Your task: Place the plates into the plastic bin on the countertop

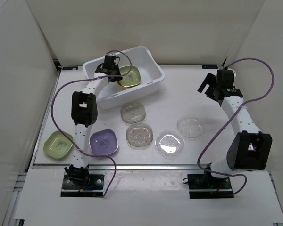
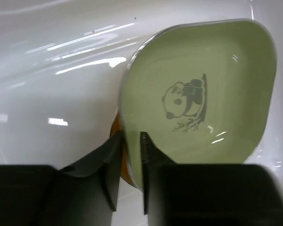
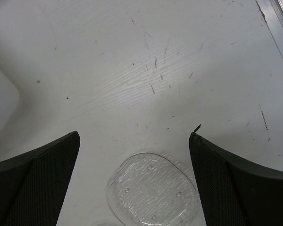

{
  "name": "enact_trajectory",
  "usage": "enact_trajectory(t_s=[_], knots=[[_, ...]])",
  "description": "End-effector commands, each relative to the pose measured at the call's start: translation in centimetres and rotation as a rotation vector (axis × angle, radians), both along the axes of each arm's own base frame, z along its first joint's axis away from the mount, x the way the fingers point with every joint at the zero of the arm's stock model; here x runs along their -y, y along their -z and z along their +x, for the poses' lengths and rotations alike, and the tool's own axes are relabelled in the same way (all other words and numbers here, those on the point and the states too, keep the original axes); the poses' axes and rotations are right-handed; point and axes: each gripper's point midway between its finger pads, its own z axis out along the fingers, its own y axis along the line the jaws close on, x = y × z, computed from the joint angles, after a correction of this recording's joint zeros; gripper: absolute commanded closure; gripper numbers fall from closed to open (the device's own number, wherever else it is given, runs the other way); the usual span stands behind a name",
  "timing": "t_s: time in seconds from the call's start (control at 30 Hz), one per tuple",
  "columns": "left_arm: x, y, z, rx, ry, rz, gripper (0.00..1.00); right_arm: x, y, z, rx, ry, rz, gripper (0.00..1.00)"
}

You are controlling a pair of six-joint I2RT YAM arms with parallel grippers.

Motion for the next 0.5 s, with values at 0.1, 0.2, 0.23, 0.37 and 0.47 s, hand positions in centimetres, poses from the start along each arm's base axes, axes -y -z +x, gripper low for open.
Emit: enact_trajectory(t_s=[0.1, 0.2, 0.23, 0.37, 0.47], knots=[[0.8, -4.8, -0.1, 0.055, -0.019, -0.010, 0.55, 1.3, -0.7, -1.9, 0.016, 0.052, 0.028, 0.01], [0.8, -6.0, -0.2, 0.070, -0.020, -0.007, 0.29, 1.5, 0.2, -2.7, -0.018, 0.054, 0.017, 0.01], [0.7, -6.3, -0.3, 0.069, -0.024, -0.004, 0.12, 1.6, 0.5, -3.1, -0.039, 0.051, 0.014, 0.01], [0.1, -8.2, -0.7, 0.089, -0.031, 0.014, 0.01, 1.8, 1.6, -4.3, -0.075, 0.045, -0.013, 0.01], [-0.3, -9.7, -1.3, 0.096, -0.049, 0.025, 0.01, 2.0, 2.4, -5.2, -0.090, 0.043, -0.023, 0.01]])
